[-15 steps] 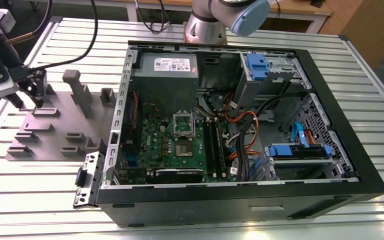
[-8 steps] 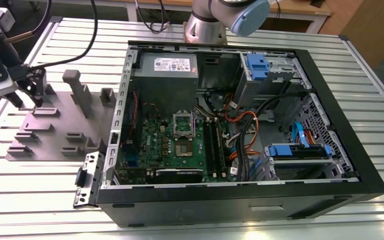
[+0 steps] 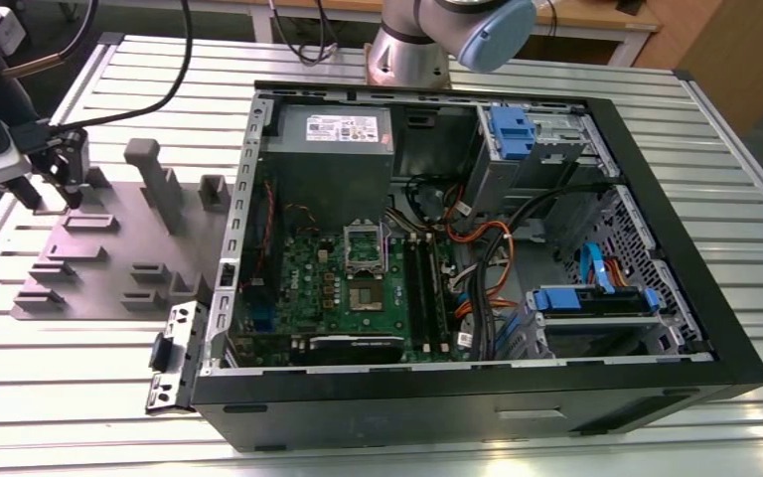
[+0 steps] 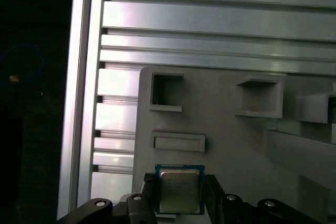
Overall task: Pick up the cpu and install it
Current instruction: 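Pick up the cpu and move it towards the insertion slot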
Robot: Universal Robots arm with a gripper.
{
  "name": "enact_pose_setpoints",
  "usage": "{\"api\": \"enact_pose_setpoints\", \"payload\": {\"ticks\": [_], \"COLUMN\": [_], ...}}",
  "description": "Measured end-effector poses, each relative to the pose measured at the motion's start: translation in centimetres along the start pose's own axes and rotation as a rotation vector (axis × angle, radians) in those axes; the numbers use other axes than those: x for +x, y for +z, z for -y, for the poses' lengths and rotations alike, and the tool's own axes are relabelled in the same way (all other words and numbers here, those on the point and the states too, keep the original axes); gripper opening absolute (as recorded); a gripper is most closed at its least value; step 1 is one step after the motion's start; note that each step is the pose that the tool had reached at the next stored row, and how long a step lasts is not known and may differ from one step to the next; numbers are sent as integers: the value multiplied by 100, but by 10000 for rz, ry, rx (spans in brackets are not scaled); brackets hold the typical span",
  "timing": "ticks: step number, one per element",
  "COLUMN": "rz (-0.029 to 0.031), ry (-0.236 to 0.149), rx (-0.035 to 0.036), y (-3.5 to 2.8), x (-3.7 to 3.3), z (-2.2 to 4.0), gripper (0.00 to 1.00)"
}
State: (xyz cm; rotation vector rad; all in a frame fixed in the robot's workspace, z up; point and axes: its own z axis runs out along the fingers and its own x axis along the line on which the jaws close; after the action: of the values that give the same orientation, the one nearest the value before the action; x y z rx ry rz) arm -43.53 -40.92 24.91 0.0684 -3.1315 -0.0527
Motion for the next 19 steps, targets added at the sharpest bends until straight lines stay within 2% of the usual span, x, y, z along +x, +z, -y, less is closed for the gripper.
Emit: {"api": "enact_pose_setpoints", "payload": {"ticks": [5,19], "rz": [-3,2], "ry": [0,0], "rx": [3,0], "y": [-15,-114], "x": [1,1], "z": [-1,-5], "gripper": [47,47]}}
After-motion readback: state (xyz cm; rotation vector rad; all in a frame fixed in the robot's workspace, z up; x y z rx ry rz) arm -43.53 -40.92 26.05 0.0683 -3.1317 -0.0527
